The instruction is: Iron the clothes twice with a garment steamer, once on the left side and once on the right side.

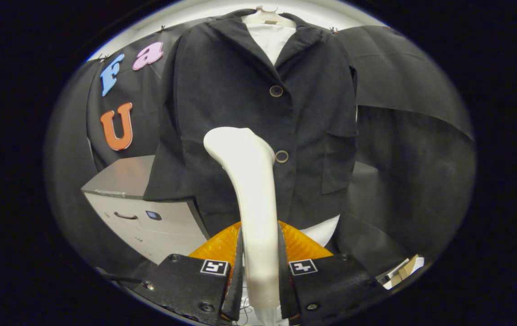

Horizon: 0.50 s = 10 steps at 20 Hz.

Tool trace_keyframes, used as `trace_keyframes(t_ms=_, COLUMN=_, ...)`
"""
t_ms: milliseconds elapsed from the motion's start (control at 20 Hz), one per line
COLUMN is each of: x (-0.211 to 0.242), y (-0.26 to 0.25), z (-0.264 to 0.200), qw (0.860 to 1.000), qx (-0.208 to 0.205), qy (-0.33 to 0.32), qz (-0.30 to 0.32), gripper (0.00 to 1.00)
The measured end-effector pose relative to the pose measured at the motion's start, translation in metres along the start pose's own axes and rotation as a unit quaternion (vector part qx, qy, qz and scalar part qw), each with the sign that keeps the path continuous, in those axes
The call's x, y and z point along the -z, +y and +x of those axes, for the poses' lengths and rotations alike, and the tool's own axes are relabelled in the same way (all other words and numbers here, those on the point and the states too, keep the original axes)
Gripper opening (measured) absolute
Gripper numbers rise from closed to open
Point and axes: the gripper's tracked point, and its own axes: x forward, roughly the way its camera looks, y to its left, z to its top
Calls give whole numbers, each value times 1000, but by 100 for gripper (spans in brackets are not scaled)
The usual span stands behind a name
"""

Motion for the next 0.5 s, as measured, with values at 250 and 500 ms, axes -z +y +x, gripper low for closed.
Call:
trace_keyframes(t_ms=250, x=23, y=4, z=7, qw=1000, qx=1, qy=24, qz=-3, gripper=36)
trace_keyframes(t_ms=500, x=22, y=3, z=-4, qw=1000, qx=1, qy=26, qz=10, gripper=36)
